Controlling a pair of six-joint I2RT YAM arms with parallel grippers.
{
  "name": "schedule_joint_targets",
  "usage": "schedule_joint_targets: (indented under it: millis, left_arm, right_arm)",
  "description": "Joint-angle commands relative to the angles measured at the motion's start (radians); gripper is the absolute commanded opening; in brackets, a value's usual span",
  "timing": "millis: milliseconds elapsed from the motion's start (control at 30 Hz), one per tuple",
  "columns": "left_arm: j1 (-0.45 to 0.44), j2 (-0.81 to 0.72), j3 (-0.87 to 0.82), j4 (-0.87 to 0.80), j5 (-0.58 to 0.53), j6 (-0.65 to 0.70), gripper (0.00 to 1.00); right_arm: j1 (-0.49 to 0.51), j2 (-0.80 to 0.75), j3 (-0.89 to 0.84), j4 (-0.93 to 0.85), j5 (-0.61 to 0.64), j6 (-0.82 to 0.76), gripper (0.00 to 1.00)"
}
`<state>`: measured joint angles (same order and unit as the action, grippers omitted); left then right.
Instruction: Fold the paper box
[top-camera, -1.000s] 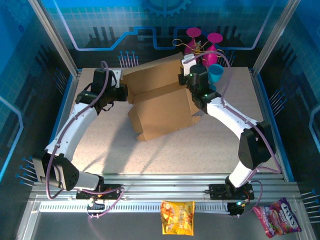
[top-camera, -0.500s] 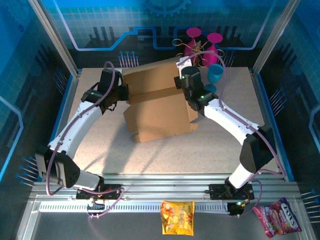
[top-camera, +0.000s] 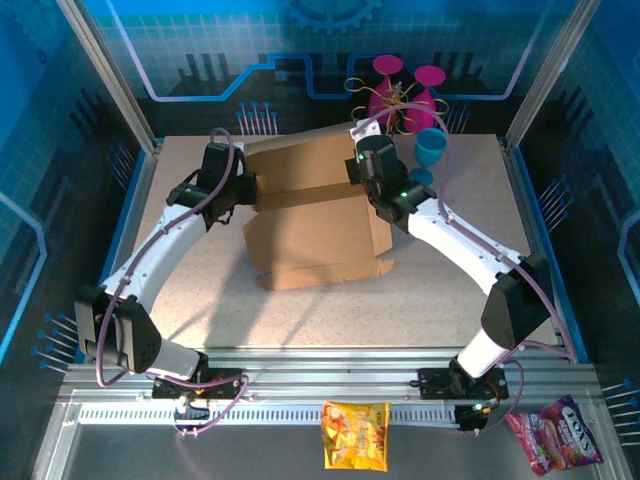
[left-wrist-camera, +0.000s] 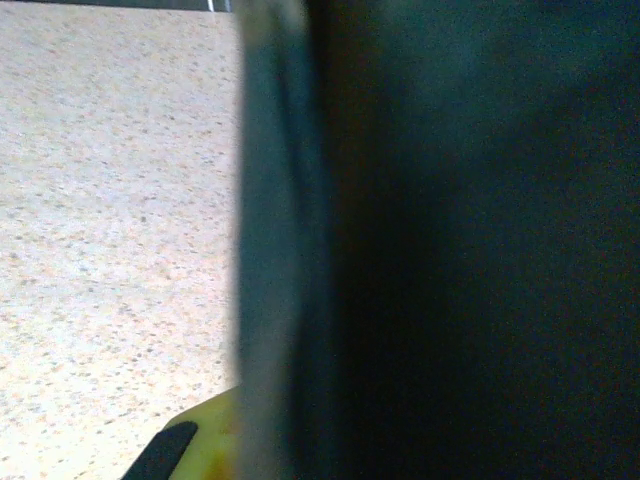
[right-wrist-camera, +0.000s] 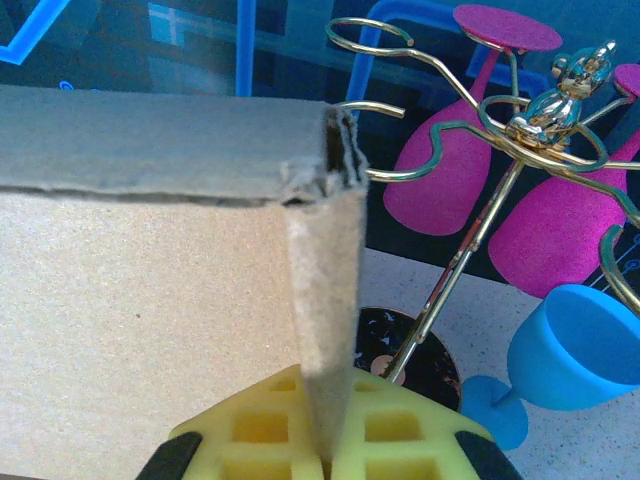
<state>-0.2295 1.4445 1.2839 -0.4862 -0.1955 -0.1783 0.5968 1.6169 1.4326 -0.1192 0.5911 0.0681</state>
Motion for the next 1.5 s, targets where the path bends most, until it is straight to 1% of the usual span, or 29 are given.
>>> schedule_joint_targets:
  millis: [0, 67, 200, 333, 467, 533, 700, 933, 967, 1000, 1033, 1067, 1233, 1300, 1367, 1467]
  left_arm:
    - [0.041, -0.031, -0.039, 0.111, 0.113, 0.008, 0.07]
    - [0.052, -0.031, -0.064, 0.138, 0.154, 0.006, 0.09]
    - [0.073, -0.018, -0.1, 0.175, 0.19, -0.001, 0.1]
    - [0.108, -0.001, -0.149, 0.234, 0.226, -0.046, 0.12]
    - [0.122, 0.022, -0.182, 0.287, 0.243, -0.059, 0.12]
    - [0.125, 0.036, -0.197, 0.308, 0.245, -0.058, 0.17]
    - [0.134, 0.075, -0.22, 0.35, 0.251, -0.058, 0.18]
    - [0.158, 0.146, -0.227, 0.402, 0.277, -0.066, 0.16]
    - [0.161, 0.155, -0.227, 0.406, 0.28, -0.066, 0.13]
    - [0.165, 0.166, -0.225, 0.407, 0.285, -0.066, 0.07]
    - [0.166, 0.177, -0.222, 0.402, 0.283, -0.066, 0.01]
    - [0.167, 0.185, -0.219, 0.394, 0.275, -0.067, 0.0]
    - [0.164, 0.221, -0.188, 0.297, 0.135, -0.068, 0.0]
    - [0.161, 0.227, -0.198, 0.297, 0.112, -0.064, 0.0]
    - [0.155, 0.245, -0.179, 0.258, 0.067, -0.067, 0.0]
    - [0.15, 0.268, -0.164, 0.229, 0.05, -0.083, 0.0]
  right_arm:
    - [0.014, -0.037, 0.021, -0.042, -0.012, 0.006, 0.0]
    - [0.02, -0.035, 0.014, -0.043, -0.019, 0.013, 0.0]
    - [0.03, -0.032, 0.009, -0.043, -0.024, 0.019, 0.0]
    - [0.04, -0.009, 0.042, -0.061, -0.029, 0.021, 0.0]
    - [0.056, 0.019, 0.083, -0.092, -0.021, 0.024, 0.0]
    - [0.066, 0.036, 0.106, -0.124, -0.011, 0.024, 0.0]
    - [0.077, 0.063, 0.135, -0.164, -0.017, 0.052, 0.0]
    - [0.079, 0.122, 0.195, -0.205, -0.031, 0.055, 0.0]
    - [0.08, 0.132, 0.203, -0.211, -0.035, 0.051, 0.0]
    - [0.08, 0.141, 0.212, -0.218, -0.04, 0.05, 0.0]
    - [0.079, 0.151, 0.224, -0.23, -0.044, 0.046, 0.0]
    - [0.079, 0.163, 0.236, -0.244, -0.045, 0.044, 0.0]
    - [0.076, 0.192, 0.257, -0.28, -0.047, 0.052, 0.0]
    - [0.077, 0.2, 0.261, -0.287, -0.058, 0.053, 0.0]
    - [0.076, 0.217, 0.275, -0.308, -0.07, 0.053, 0.0]
    - [0.069, 0.24, 0.288, -0.33, -0.102, 0.059, 0.0]
